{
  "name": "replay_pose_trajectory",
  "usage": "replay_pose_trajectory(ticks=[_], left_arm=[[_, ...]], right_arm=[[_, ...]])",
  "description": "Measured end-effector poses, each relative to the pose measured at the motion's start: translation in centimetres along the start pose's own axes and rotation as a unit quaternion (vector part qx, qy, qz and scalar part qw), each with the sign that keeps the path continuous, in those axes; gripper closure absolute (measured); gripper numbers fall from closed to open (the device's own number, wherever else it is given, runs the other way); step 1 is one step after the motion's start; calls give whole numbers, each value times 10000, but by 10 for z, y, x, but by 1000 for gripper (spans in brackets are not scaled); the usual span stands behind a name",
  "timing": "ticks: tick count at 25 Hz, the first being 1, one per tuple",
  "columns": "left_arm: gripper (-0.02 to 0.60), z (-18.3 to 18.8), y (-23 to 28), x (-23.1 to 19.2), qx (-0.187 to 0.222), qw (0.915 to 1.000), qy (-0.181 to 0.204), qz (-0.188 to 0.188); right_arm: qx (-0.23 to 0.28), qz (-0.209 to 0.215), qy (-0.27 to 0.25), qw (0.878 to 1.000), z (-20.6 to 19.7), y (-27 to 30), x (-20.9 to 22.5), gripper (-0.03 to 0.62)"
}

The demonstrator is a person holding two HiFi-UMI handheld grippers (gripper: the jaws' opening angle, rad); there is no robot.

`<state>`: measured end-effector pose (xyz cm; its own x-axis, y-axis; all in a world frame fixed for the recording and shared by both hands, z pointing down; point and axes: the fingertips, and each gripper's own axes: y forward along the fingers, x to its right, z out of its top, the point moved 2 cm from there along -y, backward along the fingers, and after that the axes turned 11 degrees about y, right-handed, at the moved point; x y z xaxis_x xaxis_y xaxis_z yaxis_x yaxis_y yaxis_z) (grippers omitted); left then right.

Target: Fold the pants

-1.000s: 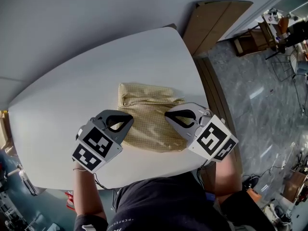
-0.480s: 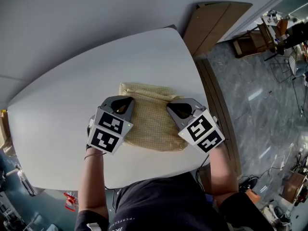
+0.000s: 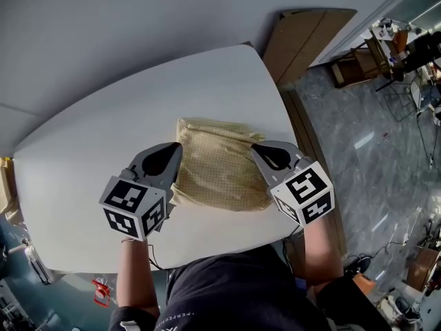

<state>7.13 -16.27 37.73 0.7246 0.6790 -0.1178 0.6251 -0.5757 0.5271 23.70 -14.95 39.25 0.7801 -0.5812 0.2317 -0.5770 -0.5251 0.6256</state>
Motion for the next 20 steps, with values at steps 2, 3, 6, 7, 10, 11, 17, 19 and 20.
replay_pose_trajectory(ticks=[2,3,6,7,10,11,17,19,20], left_arm=[[584,-7,-8,4,-71,9998,143,145],[584,-10,-12,6,-113,9995,217,195],[584,-21,-23,16,-170,9992,297,209],[584,-25,-27,20,-196,9992,296,191],[584,-36,-35,30,-303,9985,421,166],[584,-38,-39,33,-327,9981,494,172],[584,-49,-66,50,-229,9975,625,232],[584,-52,-77,53,-87,9982,495,318],[584,-55,-82,54,-24,9986,408,349]], right_arm=[[78,-168,222,9996,-5,-6,-1,594],[118,-239,346,9990,-7,-9,-2,594],[201,-369,628,9971,-15,-16,-9,594],[226,-395,685,9966,-17,-19,-12,594],[339,-462,761,9955,-20,-28,-24,594],[390,-482,777,9951,-20,-31,-28,594],[816,-363,1151,9893,-25,-45,-66,594],[977,-327,1254,9867,-27,-47,-81,594],[1031,-335,1271,9859,-28,-47,-88,594]])
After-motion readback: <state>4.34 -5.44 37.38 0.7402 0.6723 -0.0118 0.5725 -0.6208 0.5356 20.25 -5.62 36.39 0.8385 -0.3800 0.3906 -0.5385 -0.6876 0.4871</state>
